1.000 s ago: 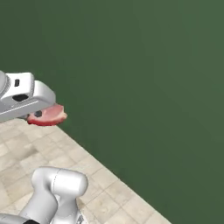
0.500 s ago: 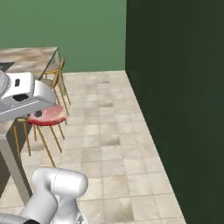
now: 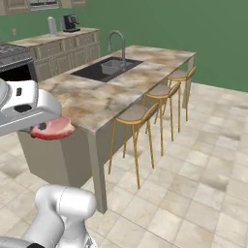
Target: Open the fridge, remove the pear, lime, and steak, and place them on any counter.
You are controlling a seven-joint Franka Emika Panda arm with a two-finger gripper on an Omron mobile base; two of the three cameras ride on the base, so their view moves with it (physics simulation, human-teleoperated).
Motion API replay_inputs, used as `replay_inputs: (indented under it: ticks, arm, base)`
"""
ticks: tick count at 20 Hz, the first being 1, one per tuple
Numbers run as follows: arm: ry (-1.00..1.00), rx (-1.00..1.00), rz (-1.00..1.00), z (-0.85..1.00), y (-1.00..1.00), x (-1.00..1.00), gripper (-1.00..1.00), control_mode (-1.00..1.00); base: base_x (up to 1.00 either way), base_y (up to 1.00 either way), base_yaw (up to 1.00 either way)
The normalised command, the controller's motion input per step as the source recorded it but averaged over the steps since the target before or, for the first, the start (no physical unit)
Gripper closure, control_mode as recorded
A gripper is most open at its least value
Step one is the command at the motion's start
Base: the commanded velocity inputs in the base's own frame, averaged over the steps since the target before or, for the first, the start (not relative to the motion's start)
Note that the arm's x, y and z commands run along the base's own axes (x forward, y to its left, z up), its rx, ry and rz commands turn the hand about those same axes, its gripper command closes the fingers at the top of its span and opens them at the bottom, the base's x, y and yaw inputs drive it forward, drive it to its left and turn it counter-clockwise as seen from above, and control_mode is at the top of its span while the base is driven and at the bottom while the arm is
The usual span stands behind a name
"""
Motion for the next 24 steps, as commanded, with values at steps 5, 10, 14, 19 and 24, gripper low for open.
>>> replay_inputs:
  ticks: [5,10,14,19,24]
  arm:
    - [0.00,0.00,0.00,0.00,0.00,0.00,1.00,1.00]
    - [0.00,0.00,0.00,0.00,0.00,0.00,1.00,1.00]
    - [0.00,0.00,0.00,0.00,0.00,0.00,1.00,1.00]
    - [0.00,0.00,0.00,0.00,0.00,0.00,1.00,1.00]
    - [0.00,0.00,0.00,0.00,0.00,0.00,1.00,1.00]
  base:
    - [0.26,-0.15,0.58]
    - [0.04,-0.49,0.32]
    - [0.32,-0.21,0.19]
    - [0.75,-0.17,0.13]
    - [0.82,-0.20,0.12]
